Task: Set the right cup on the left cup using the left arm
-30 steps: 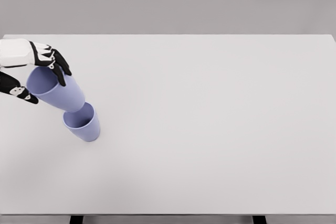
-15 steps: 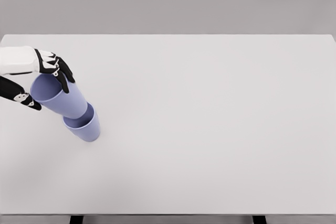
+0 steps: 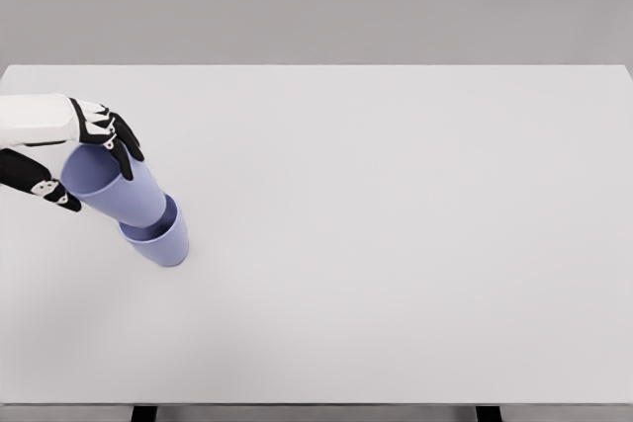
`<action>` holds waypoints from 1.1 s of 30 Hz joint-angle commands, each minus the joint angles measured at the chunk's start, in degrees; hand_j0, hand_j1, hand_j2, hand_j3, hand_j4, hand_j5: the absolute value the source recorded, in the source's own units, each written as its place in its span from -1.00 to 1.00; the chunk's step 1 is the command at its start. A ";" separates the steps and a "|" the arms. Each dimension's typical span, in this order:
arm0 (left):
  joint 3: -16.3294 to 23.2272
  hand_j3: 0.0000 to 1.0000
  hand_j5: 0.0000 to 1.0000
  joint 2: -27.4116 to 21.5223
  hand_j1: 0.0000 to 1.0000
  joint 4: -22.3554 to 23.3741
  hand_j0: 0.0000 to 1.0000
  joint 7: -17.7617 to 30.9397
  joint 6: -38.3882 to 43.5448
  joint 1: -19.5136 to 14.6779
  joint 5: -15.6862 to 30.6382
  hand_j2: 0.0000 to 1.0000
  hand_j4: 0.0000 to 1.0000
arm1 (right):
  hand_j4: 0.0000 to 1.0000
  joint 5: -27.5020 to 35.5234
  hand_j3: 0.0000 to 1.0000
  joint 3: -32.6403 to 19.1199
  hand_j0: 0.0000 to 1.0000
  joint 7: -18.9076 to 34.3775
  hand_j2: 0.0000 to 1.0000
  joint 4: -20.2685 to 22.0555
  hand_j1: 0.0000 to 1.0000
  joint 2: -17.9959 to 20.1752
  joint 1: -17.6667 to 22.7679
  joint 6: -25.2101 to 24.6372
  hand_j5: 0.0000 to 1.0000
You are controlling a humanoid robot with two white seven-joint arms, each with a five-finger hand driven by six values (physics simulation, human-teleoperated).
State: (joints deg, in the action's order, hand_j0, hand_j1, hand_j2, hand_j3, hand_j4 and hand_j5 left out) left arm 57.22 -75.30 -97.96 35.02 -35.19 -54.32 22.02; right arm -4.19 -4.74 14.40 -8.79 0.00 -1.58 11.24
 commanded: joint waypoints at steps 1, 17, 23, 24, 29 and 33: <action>-0.18 0.12 0.12 0.51 0.12 0.40 0.12 -0.02 0.19 0.09 -0.05 0.12 0.12 | 1.00 -0.02 1.00 -0.01 1.00 0.02 1.00 0.00 1.00 0.00 0.00 0.01 1.00; -0.88 0.35 0.35 1.56 0.35 1.45 0.35 -0.02 0.19 1.32 -1.72 0.35 0.35 | 1.00 -0.02 1.00 -0.01 1.00 0.02 1.00 0.00 1.00 0.00 0.00 0.01 1.00; -0.88 0.42 0.42 1.56 0.42 1.37 0.42 -0.02 0.19 1.32 -1.63 0.42 0.42 | 1.00 -0.02 1.00 -0.01 1.00 0.02 1.00 0.00 1.00 0.00 0.09 0.01 1.00; -0.88 0.43 0.43 1.47 0.43 1.37 0.43 -0.02 0.19 1.41 -1.54 0.43 0.43 | 1.00 -0.02 1.00 -0.01 1.00 0.02 1.00 0.00 1.00 0.00 0.00 0.01 1.00; -0.97 0.79 0.79 1.47 0.79 1.28 0.79 -0.02 0.19 1.76 -1.54 0.79 0.79 | 1.00 -0.02 1.00 -0.01 1.00 0.02 1.00 0.00 1.00 0.00 0.00 0.01 1.00; -0.97 0.95 0.95 1.39 0.95 1.28 0.95 -0.02 0.19 1.84 -1.54 0.95 0.95 | 1.00 -0.02 1.00 -0.01 1.00 0.02 1.00 0.00 1.00 0.00 0.00 0.01 1.00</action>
State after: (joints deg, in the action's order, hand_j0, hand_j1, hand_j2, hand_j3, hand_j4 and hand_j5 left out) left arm 56.39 -73.84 -96.65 35.02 -35.16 -52.47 20.04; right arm -4.19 -4.74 14.40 -8.79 0.00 -1.58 11.24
